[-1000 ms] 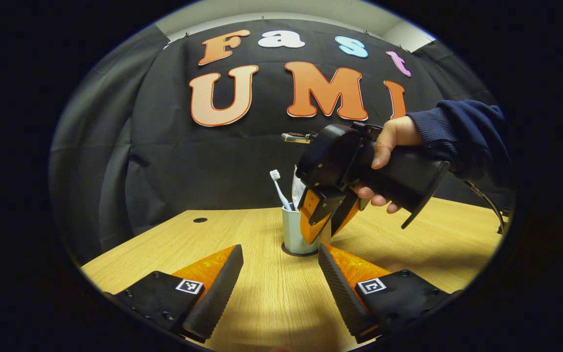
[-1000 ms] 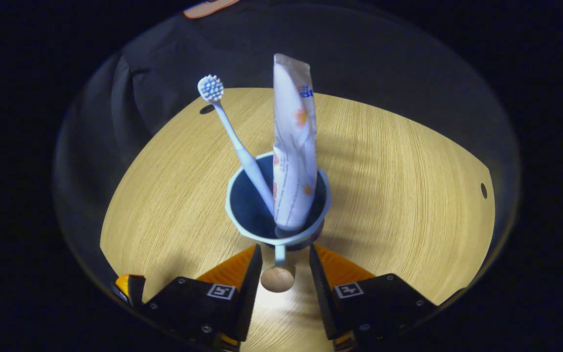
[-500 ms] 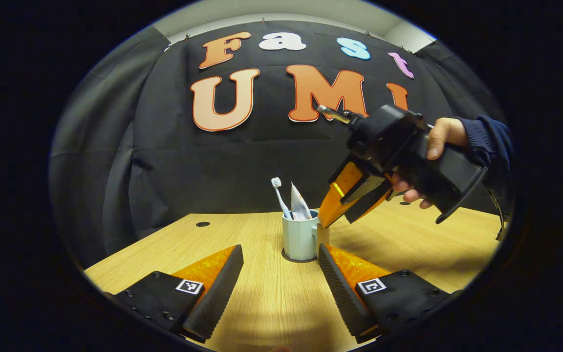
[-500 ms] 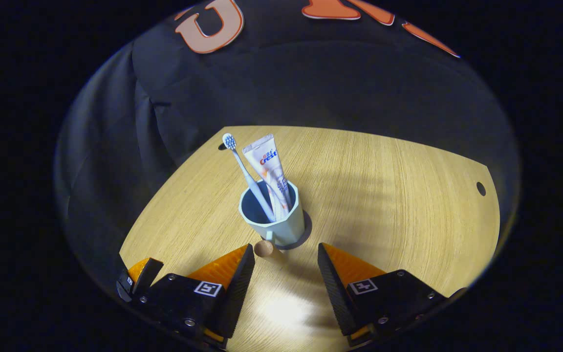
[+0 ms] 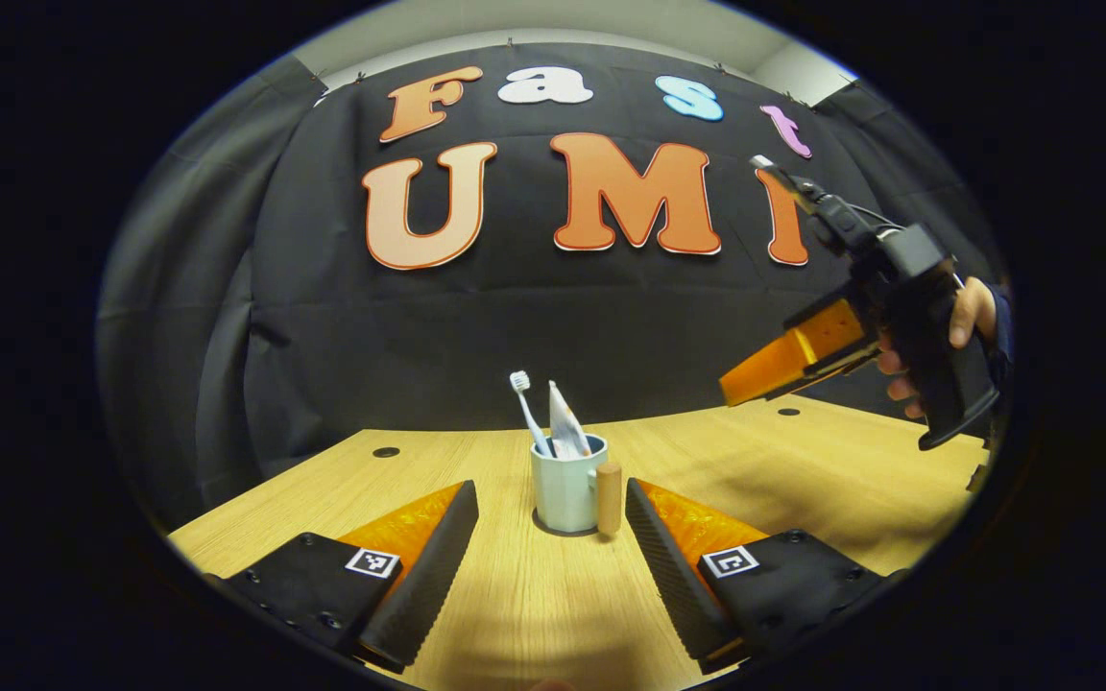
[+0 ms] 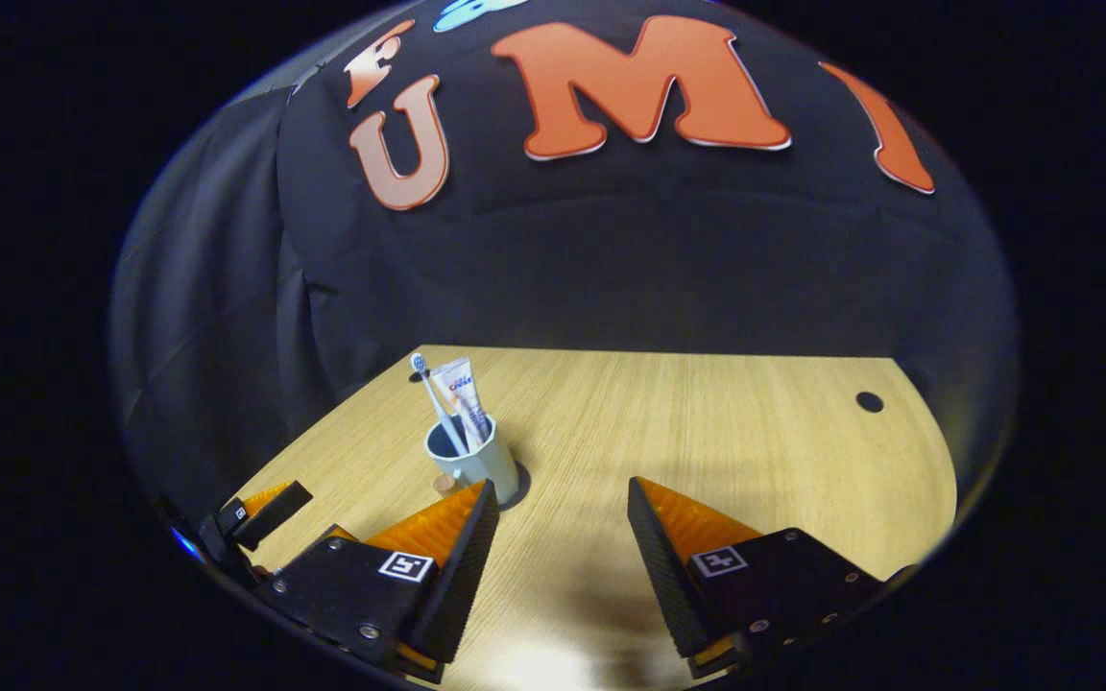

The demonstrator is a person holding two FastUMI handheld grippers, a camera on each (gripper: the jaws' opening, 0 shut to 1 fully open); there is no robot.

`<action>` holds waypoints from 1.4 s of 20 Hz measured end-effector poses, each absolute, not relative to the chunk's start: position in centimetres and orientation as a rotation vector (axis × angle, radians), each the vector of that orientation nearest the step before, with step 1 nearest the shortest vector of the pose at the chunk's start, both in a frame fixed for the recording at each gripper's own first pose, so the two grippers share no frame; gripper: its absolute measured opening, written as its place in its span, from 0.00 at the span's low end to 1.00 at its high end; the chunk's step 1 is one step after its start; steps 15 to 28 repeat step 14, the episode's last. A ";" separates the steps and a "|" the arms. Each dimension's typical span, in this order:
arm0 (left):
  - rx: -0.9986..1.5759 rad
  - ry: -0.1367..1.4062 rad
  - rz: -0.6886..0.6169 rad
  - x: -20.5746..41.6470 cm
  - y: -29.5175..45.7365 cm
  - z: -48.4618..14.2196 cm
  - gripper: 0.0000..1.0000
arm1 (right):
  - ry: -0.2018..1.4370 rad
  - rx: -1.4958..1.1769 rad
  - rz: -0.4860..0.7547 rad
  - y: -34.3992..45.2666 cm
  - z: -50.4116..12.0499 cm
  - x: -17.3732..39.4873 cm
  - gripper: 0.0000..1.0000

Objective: Put the toothbrush and toothpaste on the desktop into the cup, then pick up the cup and place it on the coaster on the desktop.

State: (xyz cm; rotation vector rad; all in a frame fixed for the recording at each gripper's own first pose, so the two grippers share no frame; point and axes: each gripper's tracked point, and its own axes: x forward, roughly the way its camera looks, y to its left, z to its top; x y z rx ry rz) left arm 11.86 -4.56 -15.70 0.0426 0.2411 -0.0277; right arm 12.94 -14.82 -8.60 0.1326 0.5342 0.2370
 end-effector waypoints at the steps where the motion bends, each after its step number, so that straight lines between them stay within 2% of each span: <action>1: 0.038 0.236 -0.030 12.2 -4.9 -15.4 0.99 | 0.478 0.122 0.213 -16.0 -7.9 12.7 0.82; 7: 0.055 0.196 -0.054 13.6 -8.0 -13.2 0.99 | 0.232 0.042 0.119 -21.3 -4.9 9.2 0.82; 13: 0.055 0.169 -0.093 14.1 -11.2 -12.3 0.99 | 0.113 -0.009 0.020 -25.0 -5.1 5.9 0.82; 28: 0.050 0.170 -0.093 14.2 -11.5 -12.4 0.99 | 0.101 -0.010 0.006 -25.5 -5.1 5.5 0.82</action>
